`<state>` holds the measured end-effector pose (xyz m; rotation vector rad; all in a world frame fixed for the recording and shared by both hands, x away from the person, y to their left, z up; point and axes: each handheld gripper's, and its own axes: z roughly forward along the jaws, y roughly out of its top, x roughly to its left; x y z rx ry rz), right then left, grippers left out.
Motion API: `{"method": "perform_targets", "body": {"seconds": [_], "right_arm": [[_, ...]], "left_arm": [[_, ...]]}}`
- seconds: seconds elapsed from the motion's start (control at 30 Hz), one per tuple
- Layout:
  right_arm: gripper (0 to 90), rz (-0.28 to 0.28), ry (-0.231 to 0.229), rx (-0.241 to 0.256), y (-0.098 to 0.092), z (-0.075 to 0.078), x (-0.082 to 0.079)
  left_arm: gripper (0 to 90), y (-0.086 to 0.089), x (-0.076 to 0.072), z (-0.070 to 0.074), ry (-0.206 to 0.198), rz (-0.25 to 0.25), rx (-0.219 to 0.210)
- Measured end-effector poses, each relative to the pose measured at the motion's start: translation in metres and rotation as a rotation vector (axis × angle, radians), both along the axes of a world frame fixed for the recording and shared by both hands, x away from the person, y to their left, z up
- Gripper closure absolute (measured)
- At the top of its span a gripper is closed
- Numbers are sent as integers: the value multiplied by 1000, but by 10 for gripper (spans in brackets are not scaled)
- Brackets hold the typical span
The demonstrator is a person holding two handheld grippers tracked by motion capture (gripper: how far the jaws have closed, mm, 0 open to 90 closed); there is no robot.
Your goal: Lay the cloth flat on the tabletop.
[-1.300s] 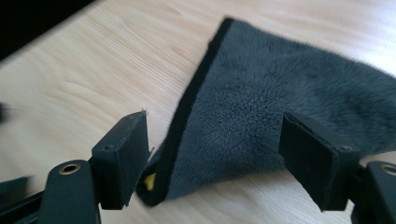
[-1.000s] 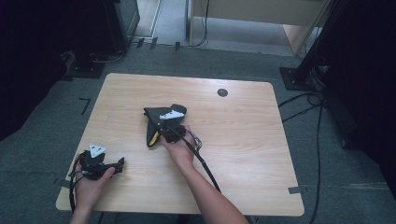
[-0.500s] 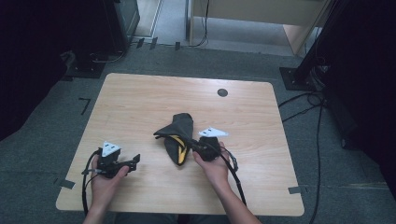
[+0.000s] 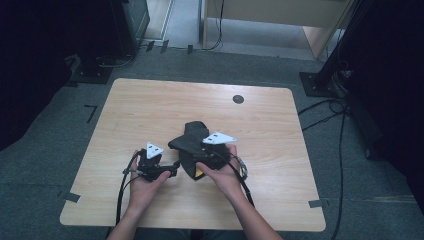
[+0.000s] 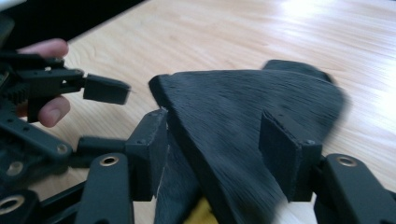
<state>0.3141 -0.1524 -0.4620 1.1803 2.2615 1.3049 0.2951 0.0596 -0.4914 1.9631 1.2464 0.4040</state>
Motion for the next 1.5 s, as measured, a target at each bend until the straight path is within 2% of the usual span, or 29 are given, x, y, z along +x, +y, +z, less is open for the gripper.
{"method": "perform_targets", "body": {"seconds": [0.07,0.1,0.13,0.17,0.2,0.27,0.33,0.37,0.4,0.43,0.6,0.67,0.7,0.77,0.87,0.9,0.93,0.97,1.0,1.03,1.07,1.1,1.23,1.27,1.37,1.43,1.47,1.5], "right_arm": [[495,-7,16,-38,10,-6,6],[566,-13,21,-51,12,-9,8],[675,-27,20,-55,11,-11,10],[724,-36,21,-45,8,-12,11],[779,-39,32,-13,3,-12,12],[805,-68,31,40,-9,-10,11],[803,-113,10,59,-22,-8,8],[803,-113,10,59,-22,-8,8],[759,-179,15,85,-39,-8,4],[734,-196,21,89,-43,-9,3],[607,-426,129,81,-89,-25,0],[566,-481,150,86,-105,-29,-1],[550,-494,144,96,-110,-29,-2],[522,-499,103,113,-115,-26,-6],[497,-484,29,111,-114,-17,-11],[497,-484,29,111,-114,-17,-11],[491,-478,7,117,-114,-14,-11],[474,-461,-20,145,-113,-10,-11],[473,-457,-32,157,-112,-8,-11],[467,-454,-45,174,-112,-6,-12],[461,-448,-54,186,-112,-4,-12],[444,-439,-66,200,-112,-1,-13],[412,-401,-69,217,-109,6,-13],[411,-397,-72,219,-108,7,-13],[390,-383,-74,235,-107,9,-14],[363,-363,-68,253,-105,10,-14],[357,-359,-66,242,-104,9,-14],[357,-359,-66,242,-104,9,-14]], "left_arm": [[155,-2,1,0,2,-9,12],[155,-2,1,0,3,-11,13],[155,-2,1,0,3,-11,12],[156,-1,1,1,3,-10,11],[170,-1,1,1,1,-11,11],[210,-1,2,2,-2,-11,11],[211,-4,4,4,-10,-11,6],[217,-4,4,4,-10,-11,6],[225,-7,5,6,-19,-19,-5],[229,-10,6,7,-28,-25,-9],[255,-27,8,11,-46,-68,-8],[277,-33,10,10,-49,-78,3],[298,-35,11,9,-47,-80,6],[305,-38,12,9,-46,-83,-8],[339,-41,12,12,-56,-98,-43],[349,-41,12,12,-56,-98,-43],[372,-41,12,14,-62,-102,-63],[387,-41,13,16,-55,-110,-92],[404,-41,13,16,-55,-110,-92],[403,-38,16,18,-34,-130,-155],[405,-37,19,19,-23,-135,-176],[418,-37,21,20,-18,-134,-177],[423,-42,24,23,-21,-130,-164],[436,-47,26,24,-24,-118,-143],[516,-55,28,22,-31,-112,-88],[613,-56,29,20,-30,-124,-68],[698,-56,29,20,-30,-124,-68],[698,-55,29,19,-32,-130,-58]]}}
